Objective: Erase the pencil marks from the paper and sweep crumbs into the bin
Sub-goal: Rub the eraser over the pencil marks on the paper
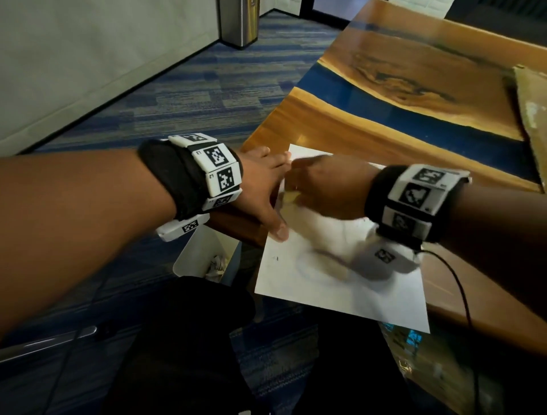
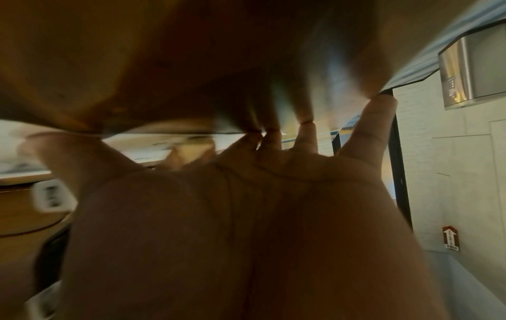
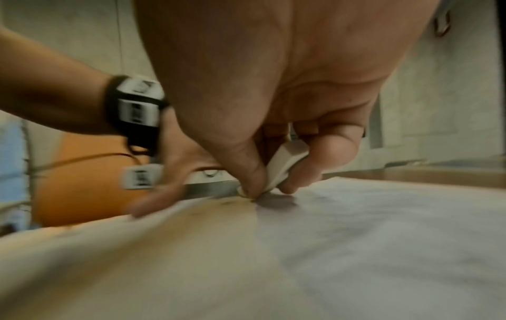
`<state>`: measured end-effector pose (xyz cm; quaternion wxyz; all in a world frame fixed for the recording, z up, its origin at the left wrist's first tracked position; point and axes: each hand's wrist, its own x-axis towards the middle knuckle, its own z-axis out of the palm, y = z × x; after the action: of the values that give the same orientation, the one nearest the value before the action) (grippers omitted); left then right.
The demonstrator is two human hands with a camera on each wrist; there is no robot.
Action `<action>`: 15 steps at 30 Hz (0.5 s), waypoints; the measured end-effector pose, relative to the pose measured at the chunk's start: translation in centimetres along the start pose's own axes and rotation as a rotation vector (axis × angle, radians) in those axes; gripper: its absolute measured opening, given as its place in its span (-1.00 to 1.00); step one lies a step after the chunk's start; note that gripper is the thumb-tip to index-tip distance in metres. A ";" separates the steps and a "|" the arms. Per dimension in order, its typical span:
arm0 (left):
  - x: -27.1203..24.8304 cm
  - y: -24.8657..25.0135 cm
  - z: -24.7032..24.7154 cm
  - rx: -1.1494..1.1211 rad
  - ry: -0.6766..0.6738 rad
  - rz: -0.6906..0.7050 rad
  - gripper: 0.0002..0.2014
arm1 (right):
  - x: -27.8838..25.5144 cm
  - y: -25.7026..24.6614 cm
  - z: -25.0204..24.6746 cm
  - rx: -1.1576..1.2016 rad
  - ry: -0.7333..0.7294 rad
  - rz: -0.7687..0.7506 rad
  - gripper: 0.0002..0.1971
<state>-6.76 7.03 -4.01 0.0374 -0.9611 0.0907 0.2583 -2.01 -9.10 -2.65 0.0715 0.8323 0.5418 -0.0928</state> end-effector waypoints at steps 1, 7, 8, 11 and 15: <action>0.1 -0.2 0.2 0.009 0.007 -0.009 0.43 | 0.3 0.9 -0.3 -0.030 0.025 0.100 -0.72; -0.1 -0.2 0.1 -0.007 0.003 0.004 0.34 | -0.6 -0.8 0.4 0.032 -0.037 -0.152 -0.69; 0.0 -0.2 0.1 -0.003 0.009 0.002 0.35 | -0.3 -0.3 0.3 0.008 -0.034 -0.131 -0.69; 0.3 -0.4 0.4 0.037 0.024 -0.016 0.40 | 1.0 2.2 0.0 -0.079 0.041 0.123 -0.72; 0.5 -0.7 0.4 -0.018 -0.004 0.017 0.39 | -0.3 -0.2 0.1 -0.025 -0.008 -0.080 -0.70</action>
<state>-6.35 7.71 -4.58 0.0269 -0.9600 0.0965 0.2615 -2.37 -9.30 -2.72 0.0804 0.8086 0.5756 -0.0921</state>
